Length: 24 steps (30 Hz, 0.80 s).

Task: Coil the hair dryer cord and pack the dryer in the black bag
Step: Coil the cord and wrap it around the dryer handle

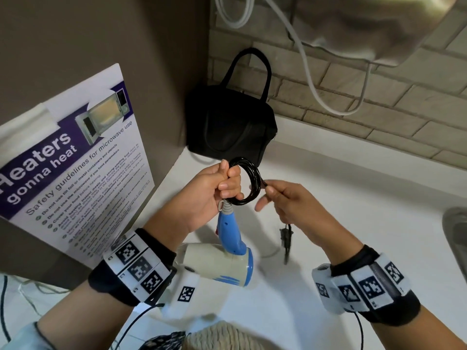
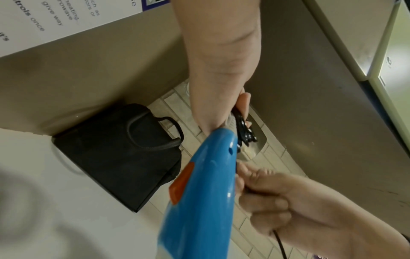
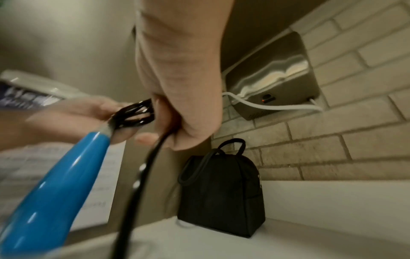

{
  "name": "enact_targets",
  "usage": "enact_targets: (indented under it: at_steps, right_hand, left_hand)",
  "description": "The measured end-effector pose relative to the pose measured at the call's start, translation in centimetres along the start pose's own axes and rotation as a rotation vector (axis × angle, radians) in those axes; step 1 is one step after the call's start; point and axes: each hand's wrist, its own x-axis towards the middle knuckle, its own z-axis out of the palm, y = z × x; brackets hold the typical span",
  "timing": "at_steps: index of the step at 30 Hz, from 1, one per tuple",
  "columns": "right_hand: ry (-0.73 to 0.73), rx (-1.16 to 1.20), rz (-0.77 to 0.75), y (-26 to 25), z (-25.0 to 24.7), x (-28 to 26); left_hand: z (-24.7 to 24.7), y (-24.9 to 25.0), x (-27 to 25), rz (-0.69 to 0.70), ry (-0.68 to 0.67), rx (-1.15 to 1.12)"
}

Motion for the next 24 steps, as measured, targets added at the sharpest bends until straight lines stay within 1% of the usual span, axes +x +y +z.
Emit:
enact_targets:
  at_steps: [2, 3, 6, 8, 9, 11, 14, 15, 16, 17, 18, 19, 21, 23, 24]
  right_hand:
    - [0.081, -0.338, -0.068, 1.2, 0.3, -0.7]
    - [0.077, -0.482, -0.087, 1.9, 0.7, -1.4]
    - [-0.043, -0.776, -0.016, 2.7, 2.0, -4.1]
    - [-0.128, -1.002, 0.022, 2.1, 3.1, -6.2]
    - [-0.179, -1.077, 0.038, 1.5, 3.5, -7.1]
    - [-0.271, -1.143, 0.066, -0.1, 4.2, -8.7]
    - [-0.273, -1.173, 0.001, -2.5, 4.6, -9.9]
    - [-0.255, -1.18, -0.046, -3.4, 4.6, -9.9]
    - [-0.207, -1.193, -0.128, -4.3, 4.4, -9.7]
    - [-0.15, -1.23, -0.201, -5.1, 4.2, -9.4]
    - [-0.078, -1.246, -0.24, -5.8, 4.0, -9.0]
    - [0.006, -1.221, -0.296, -6.2, 3.9, -8.5]
    - [0.12, -1.137, -0.404, -7.3, 3.5, -7.1]
    - [0.209, -1.103, -0.476, -8.9, 3.3, -5.9]
    - [0.245, -1.098, -0.493, -9.5, 3.1, -5.1]
  left_hand:
    - [0.2, 0.3, 0.0, 0.027, 0.079, 0.013]
    - [0.2, 0.4, 0.0, 0.045, 0.124, 0.018]
    - [0.4, 0.5, 0.0, 0.096, 0.239, 0.028]
    - [0.8, 0.4, 0.0, 0.12, 0.301, 0.029]
    - [0.9, 0.3, 0.1, 0.132, 0.327, 0.039]
    - [1.1, 0.1, 0.3, 0.157, 0.372, 0.083]
    - [1.2, -0.1, 0.5, 0.174, 0.431, 0.192]
    - [1.4, -0.2, 0.5, 0.172, 0.436, 0.227]
    - [1.7, -0.2, 0.5, 0.169, 0.438, 0.265]
    - [1.9, -0.1, 0.5, 0.166, 0.438, 0.306]
    - [2.2, -0.1, 0.5, 0.165, 0.441, 0.348]
    - [2.4, -0.2, 0.5, 0.162, 0.439, 0.396]
    - [2.6, -0.4, 0.5, 0.14, 0.449, 0.517]
    - [2.8, -0.5, 0.4, 0.113, 0.466, 0.654]
    - [2.9, -0.4, 0.3, 0.085, 0.465, 0.676]
